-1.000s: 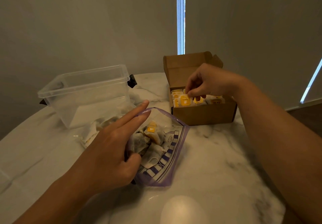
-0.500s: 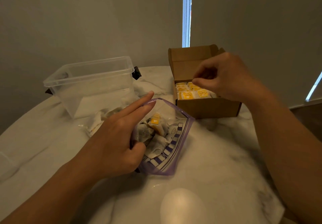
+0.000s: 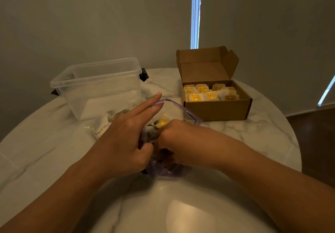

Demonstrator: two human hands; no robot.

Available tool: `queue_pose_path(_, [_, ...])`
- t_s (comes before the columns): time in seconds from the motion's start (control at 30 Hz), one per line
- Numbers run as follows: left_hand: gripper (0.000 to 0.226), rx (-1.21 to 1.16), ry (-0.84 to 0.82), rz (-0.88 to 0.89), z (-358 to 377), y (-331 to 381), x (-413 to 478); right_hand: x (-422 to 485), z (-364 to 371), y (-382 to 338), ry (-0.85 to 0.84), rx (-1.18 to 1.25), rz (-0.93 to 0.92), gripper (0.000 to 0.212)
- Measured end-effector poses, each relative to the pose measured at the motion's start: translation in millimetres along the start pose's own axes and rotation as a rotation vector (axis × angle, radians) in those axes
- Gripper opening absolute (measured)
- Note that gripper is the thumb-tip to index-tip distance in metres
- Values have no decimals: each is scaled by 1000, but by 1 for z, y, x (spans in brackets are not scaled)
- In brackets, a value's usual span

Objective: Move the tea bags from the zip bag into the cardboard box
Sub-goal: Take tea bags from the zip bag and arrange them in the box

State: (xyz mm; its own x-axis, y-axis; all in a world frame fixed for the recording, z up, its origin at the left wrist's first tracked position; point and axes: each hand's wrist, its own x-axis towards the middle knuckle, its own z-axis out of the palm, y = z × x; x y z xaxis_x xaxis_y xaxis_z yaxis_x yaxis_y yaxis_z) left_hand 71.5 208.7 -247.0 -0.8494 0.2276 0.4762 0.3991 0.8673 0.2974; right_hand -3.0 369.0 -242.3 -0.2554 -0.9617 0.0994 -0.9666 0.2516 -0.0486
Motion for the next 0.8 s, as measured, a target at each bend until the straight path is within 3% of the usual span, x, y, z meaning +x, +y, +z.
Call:
queue_pose_path(0.6, [85, 21, 34, 5, 0, 0, -2, -1, -1, 0, 37, -1, 18, 20])
queue_pose_path(0.8, [82, 24, 28, 13, 0, -2, -1, -26, -32, 14, 271, 205, 95, 9])
